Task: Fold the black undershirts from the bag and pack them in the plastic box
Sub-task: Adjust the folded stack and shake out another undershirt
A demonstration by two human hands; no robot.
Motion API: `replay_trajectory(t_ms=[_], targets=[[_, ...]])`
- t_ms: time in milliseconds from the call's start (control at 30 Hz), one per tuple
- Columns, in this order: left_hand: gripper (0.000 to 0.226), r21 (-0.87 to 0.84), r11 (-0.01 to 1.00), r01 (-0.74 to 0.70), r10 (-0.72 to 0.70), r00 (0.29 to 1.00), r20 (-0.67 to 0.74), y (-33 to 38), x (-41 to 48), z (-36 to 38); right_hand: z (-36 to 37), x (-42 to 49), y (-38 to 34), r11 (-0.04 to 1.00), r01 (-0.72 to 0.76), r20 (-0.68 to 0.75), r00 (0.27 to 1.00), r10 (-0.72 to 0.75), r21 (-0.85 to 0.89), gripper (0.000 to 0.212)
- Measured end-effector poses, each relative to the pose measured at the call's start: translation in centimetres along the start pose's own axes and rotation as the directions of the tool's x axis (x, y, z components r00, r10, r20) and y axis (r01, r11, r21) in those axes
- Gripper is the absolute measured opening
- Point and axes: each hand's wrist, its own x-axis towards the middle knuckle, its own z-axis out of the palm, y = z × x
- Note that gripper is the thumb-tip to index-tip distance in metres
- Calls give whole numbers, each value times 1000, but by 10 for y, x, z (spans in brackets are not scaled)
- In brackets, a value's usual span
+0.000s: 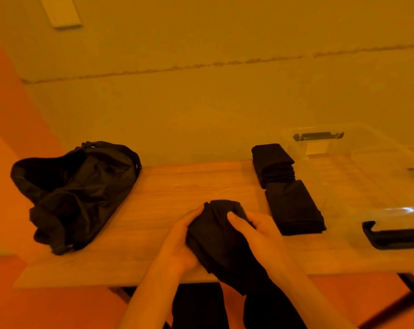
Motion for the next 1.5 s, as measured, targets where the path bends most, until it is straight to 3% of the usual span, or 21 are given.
replay_trajectory(t_ms=[67, 167, 400, 500, 567, 667, 733, 867, 967, 1033, 1067, 1133, 1167, 1200, 1267, 1300, 1500], targets=[[44, -13, 985, -169, 169, 985, -47, 6, 4, 3, -9, 4, 7, 998, -8, -106, 994, 1, -68, 45], [30, -65, 976, -207, 208, 978, 9, 5, 7, 9, -21, 12, 19, 989, -55, -180, 983, 30, -137, 45], [52, -40, 943, -330, 331, 924, 192, 22, 13, 11, -32, 27, 32, 978, -35, -334, 942, -36, -204, 42], [57, 43, 878, -476, 450, 854, 259, 42, 17, -1, -35, 28, 32, 975, -38, -404, 913, -55, -218, 44], [51, 183, 813, -553, 529, 832, 167, 53, 22, -8, -35, 30, 34, 957, -65, -393, 918, -54, -283, 45], [35, 508, 687, -519, 651, 751, -113, 60, 26, -16, -31, 33, 38, 887, -56, -282, 956, -86, -458, 48], [25, 661, 605, -445, 690, 706, -156, 57, 30, -17, -29, 35, 43, 823, -41, -227, 968, -108, -566, 44], [24, 764, 441, -471, 766, 641, -47, 49, 38, -13, -29, 35, 42, 783, -21, -248, 954, -171, -622, 17], [19, 843, 334, -422, 782, 624, 3, 49, 51, -13, -38, 37, 38, 772, 20, -256, 938, -235, -636, 20], [24, 953, 155, -259, 824, 566, 20, 47, 56, -13, -50, 41, 39, 682, 61, -253, 902, -351, -729, 30], [27, 986, 30, -166, 867, 494, 57, 44, 57, -10, -58, 43, 39, 613, 68, -247, 876, -415, -787, 32], [24, 969, -190, -160, 899, 368, 237, 33, 57, 5, -73, 46, 44, 467, 38, -222, 844, -488, -883, 34], [19, 934, -266, -241, 859, 380, 342, 26, 60, 16, -79, 48, 47, 406, 0, -213, 851, -480, -914, 40], [13, 891, -301, -339, 788, 438, 433, 18, 66, 29, -84, 48, 52, 358, -43, -214, 866, -452, -933, 46], [11, 831, -314, -459, 607, 576, 547, 5, 83, 59, -88, 48, 60, 279, -107, -218, 888, -405, -954, 54], [16, 808, -325, -491, 530, 613, 586, -1, 94, 73, -90, 48, 64, 245, -123, -215, 895, -391, -962, 59], [28, 731, -458, -506, 273, 702, 657, -17, 161, 129, -101, 41, 73, 187, -187, -240, 917, -319, -964, 74]])
